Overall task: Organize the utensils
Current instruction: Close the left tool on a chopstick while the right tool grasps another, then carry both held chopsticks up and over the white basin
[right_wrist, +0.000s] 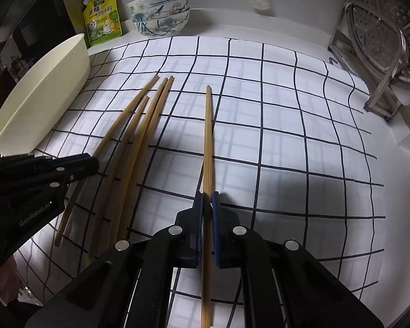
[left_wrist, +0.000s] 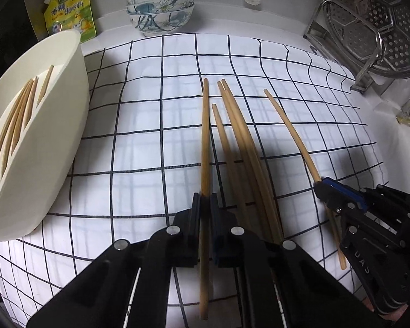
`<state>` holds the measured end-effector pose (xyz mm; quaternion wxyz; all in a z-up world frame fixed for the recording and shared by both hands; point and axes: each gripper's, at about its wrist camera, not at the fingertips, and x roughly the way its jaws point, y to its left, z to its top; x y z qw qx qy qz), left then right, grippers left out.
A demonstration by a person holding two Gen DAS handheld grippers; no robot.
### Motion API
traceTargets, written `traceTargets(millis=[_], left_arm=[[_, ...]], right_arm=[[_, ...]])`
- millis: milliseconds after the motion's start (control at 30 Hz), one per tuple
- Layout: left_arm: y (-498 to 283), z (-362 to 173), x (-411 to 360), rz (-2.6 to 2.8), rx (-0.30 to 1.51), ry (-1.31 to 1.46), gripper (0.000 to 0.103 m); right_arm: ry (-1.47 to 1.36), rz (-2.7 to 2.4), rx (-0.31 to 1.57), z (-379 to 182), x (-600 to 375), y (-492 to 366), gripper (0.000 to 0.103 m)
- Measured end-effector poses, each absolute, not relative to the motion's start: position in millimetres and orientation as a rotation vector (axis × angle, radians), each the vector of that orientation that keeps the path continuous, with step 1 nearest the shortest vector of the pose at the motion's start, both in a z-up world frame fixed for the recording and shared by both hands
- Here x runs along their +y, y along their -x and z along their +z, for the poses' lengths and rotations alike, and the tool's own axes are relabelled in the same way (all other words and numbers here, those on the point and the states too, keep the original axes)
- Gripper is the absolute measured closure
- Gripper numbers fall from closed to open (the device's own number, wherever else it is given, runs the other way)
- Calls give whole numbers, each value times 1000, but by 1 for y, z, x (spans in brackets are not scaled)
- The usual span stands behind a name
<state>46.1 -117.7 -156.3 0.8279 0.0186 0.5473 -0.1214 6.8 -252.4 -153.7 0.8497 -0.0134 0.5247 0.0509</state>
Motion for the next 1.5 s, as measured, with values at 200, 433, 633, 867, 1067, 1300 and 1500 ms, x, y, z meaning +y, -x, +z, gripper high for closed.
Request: traceTargets(millis=[200, 433, 633, 867, 1067, 1300, 1500], left_arm=[[-45, -138, -114, -294, 1141, -10, 96], [-42, -99, -99, -315, 1069, 8, 96], [-47, -62, -61, -282, 991, 37, 96], [-52, -37, 10, -190, 937, 77, 96], [-60, -39, 75, -93, 932, 110, 96], [-81, -58, 130, -28, 964, 127, 96], [-98, -83, 145, -34, 1011, 120, 96]], right_arm=[[-15, 107, 1085, -137, -254, -4, 97], [-58, 132, 1030, -101, -244, -6, 97], [-65, 188, 968, -68, -213, -19, 97], [-55, 305, 931, -45, -138, -50, 97], [-26, 399, 920, -41, -66, -80, 97], [-18, 447, 956, -52, -4, -111, 97], [-36, 425, 1034, -79, 25, -129, 97]])
